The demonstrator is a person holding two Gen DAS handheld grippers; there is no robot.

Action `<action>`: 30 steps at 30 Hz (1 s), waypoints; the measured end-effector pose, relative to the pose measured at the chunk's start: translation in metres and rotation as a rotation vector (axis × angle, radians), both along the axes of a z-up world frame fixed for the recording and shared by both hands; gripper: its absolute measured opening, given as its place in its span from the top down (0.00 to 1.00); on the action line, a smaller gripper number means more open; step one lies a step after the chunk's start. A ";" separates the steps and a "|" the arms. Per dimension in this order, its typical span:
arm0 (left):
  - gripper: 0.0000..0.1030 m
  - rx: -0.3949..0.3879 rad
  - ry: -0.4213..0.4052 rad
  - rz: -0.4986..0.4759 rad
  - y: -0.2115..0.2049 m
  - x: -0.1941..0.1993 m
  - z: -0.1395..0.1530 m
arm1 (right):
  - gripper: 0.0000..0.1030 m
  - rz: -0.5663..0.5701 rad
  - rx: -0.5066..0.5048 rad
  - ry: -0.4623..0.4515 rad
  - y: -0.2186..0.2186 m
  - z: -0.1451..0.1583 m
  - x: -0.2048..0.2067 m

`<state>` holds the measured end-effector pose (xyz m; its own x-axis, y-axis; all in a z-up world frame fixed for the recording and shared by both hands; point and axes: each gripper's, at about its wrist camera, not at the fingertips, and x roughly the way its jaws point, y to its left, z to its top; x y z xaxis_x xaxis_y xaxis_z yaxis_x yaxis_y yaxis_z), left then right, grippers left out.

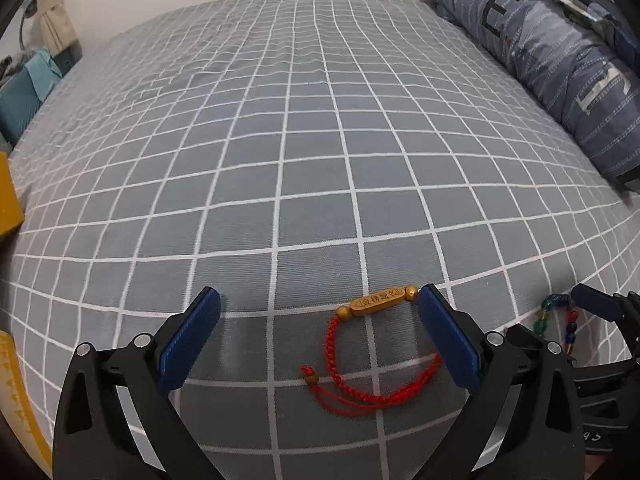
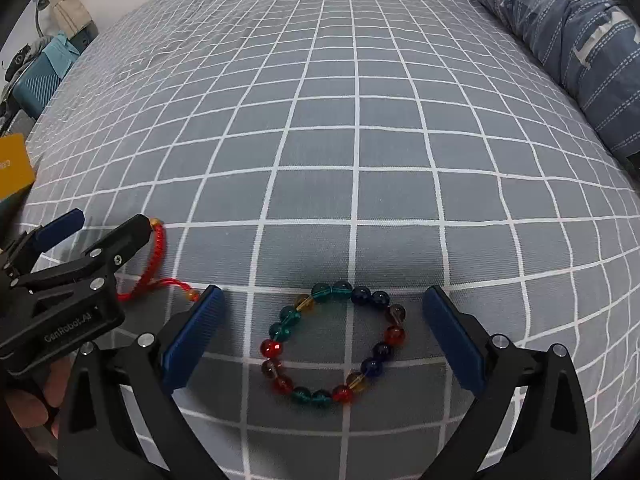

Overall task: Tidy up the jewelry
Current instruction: 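Move left tool to red cord bracelet while right tool approaches multicolour bracelet, then grasp red cord bracelet with left tool while right tool grasps multicolour bead bracelet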

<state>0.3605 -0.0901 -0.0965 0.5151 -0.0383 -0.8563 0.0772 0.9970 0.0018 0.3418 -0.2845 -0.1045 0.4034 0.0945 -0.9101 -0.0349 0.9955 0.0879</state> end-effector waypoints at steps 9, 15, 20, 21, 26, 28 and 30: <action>0.40 0.021 -0.002 -0.002 0.002 -0.007 -0.010 | 0.42 -0.074 -0.037 -0.052 -0.013 0.004 -0.012; 0.93 0.027 -0.019 -0.011 0.005 -0.018 -0.002 | 0.83 -0.114 -0.069 -0.083 -0.016 0.010 -0.020; 0.94 -0.002 -0.029 -0.001 0.009 -0.018 0.002 | 0.83 -0.130 -0.051 -0.104 -0.017 0.013 -0.023; 0.94 -0.001 -0.031 0.000 0.009 -0.018 0.003 | 0.83 -0.133 -0.049 -0.108 -0.017 0.014 -0.024; 0.94 -0.004 -0.052 0.006 0.009 -0.023 0.007 | 0.83 -0.135 -0.023 -0.135 -0.019 0.020 -0.027; 0.94 -0.002 -0.062 0.008 0.009 -0.024 0.009 | 0.83 -0.132 -0.009 -0.158 -0.019 0.023 -0.028; 0.94 -0.007 -0.077 0.009 0.010 -0.027 0.013 | 0.83 -0.128 0.010 -0.183 -0.018 0.028 -0.029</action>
<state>0.3331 -0.0806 -0.0830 0.5801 -0.0389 -0.8136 0.0677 0.9977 0.0005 0.3126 -0.3030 -0.0766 0.5706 0.0403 -0.8202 0.0757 0.9920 0.1014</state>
